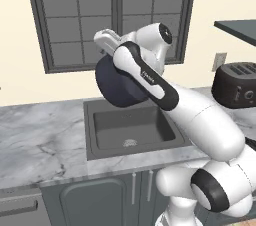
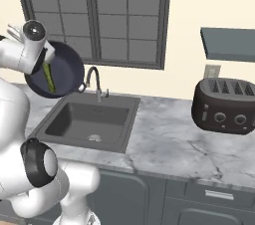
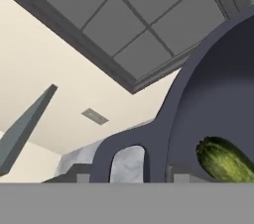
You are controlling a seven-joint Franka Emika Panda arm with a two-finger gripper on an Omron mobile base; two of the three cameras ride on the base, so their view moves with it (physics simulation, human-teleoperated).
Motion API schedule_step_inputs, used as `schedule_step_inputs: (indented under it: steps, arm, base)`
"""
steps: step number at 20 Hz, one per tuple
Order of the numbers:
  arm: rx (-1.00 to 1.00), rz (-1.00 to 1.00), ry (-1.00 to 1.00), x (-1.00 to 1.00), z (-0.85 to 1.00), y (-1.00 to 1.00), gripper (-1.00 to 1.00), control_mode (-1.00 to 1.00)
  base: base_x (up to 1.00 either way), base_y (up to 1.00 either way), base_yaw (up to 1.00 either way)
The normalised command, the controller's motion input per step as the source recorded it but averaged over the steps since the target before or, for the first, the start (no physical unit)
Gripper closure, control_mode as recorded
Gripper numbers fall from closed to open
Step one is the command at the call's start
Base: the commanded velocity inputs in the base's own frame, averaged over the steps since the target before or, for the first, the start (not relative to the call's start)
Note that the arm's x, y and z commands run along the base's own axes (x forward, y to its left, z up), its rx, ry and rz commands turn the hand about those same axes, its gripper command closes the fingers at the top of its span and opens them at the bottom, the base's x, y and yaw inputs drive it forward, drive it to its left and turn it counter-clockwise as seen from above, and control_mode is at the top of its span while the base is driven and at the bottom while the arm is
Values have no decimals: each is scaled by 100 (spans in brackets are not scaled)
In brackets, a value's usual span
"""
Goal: Dump the squash from the pot into the sink. Then turn on the water and wash the squash. Then turn off the water and put the squash back in the pot.
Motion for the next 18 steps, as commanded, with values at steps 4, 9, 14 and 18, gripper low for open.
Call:
schedule_step_inputs:
  steps: [4, 9, 14, 18]
  arm:
    - [13, 10, 0, 0, 6, 66, 100, -100]
    - [10, 5, 0, 1, 8, 60, 100, -100]
    - [15, 1, 4, 40, 1, 27, 100, -100]
    - [19, 1, 9, 72, 0, 1, 100, -100]
  base:
    - [0, 0, 0]
    - [0, 0, 0]
    - [0, 0, 0]
    - [0, 0, 0]
